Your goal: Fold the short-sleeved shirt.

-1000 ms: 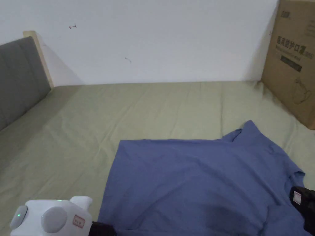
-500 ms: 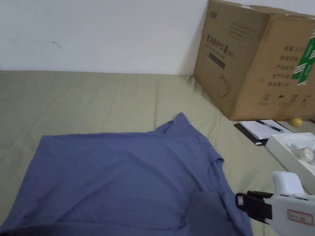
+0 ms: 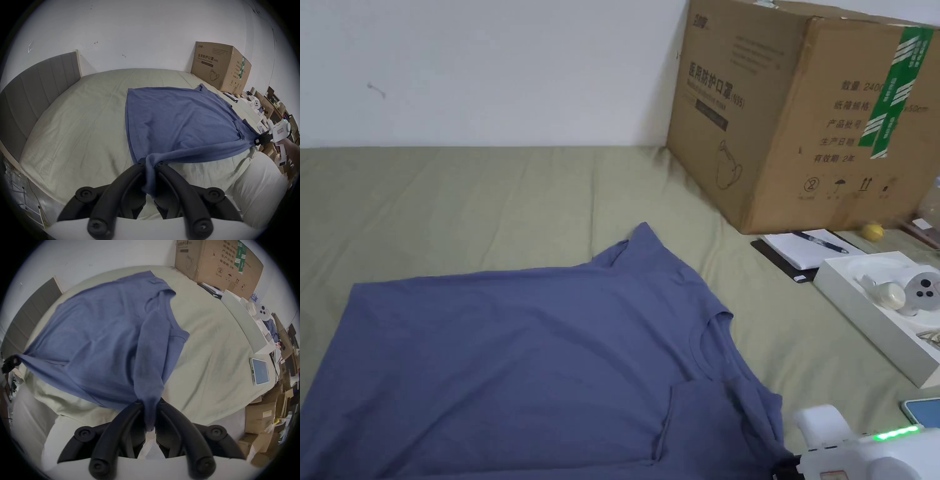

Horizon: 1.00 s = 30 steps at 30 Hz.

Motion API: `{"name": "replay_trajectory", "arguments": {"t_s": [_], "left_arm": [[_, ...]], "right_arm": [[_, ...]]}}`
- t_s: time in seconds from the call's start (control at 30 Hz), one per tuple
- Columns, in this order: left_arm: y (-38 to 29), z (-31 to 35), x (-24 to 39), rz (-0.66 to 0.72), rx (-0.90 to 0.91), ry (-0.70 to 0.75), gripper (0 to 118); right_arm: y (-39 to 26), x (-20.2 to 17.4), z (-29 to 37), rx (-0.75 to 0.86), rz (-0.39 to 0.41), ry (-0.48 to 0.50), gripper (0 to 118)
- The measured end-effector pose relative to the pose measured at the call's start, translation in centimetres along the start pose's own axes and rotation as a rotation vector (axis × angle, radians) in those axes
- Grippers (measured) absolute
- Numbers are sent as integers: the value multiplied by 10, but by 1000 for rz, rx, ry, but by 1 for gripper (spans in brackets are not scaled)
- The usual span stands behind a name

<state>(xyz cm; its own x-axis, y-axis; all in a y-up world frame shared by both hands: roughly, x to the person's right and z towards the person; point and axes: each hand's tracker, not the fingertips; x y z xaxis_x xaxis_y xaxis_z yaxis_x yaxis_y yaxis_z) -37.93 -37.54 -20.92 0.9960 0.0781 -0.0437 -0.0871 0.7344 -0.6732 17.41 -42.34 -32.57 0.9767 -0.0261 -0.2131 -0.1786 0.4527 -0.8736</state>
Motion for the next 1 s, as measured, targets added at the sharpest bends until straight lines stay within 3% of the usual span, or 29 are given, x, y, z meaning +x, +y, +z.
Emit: {"name": "replay_trajectory", "arguments": {"t_s": [0.1, 0.3, 0.4, 0.6, 0.8, 0.83, 0.87, 0.9, 0.93, 0.97, 1.0], "left_arm": [[0, 0, -1, -9, -11, 4, 5], [23, -7, -4, -1, -5, 5, 5], [48, -29, -16, 104, -46, -44, 5], [107, -107, -37, 131, -101, -22, 5], [136, -187, -47, 169, -170, -6, 6], [136, -196, -47, 166, -178, 9, 17], [133, -203, -47, 161, -181, 32, 40], [131, -205, -46, 158, -181, 54, 70], [129, -205, -44, 156, -175, 69, 106], [129, -202, -41, 146, -160, 84, 117], [127, -195, -40, 134, -118, 77, 118]], "right_arm": [[1, 1, 10, 25, 18, -9, 9], [23, 15, 47, 141, -68, 80, 9], [56, 19, 46, 129, -99, 82, 9], [154, 18, 2, 155, -164, 105, 10], [218, 6, -86, 103, -202, 26, 10], [222, 9, -99, 97, -206, 9, 22], [223, 6, -105, 112, -198, -48, 35], [223, 5, -108, 129, -187, -69, 53], [222, 4, -110, 159, -182, -89, 94], [218, 4, -109, 189, -183, -94, 115], [213, 4, -100, 237, -191, -90, 117]]}}
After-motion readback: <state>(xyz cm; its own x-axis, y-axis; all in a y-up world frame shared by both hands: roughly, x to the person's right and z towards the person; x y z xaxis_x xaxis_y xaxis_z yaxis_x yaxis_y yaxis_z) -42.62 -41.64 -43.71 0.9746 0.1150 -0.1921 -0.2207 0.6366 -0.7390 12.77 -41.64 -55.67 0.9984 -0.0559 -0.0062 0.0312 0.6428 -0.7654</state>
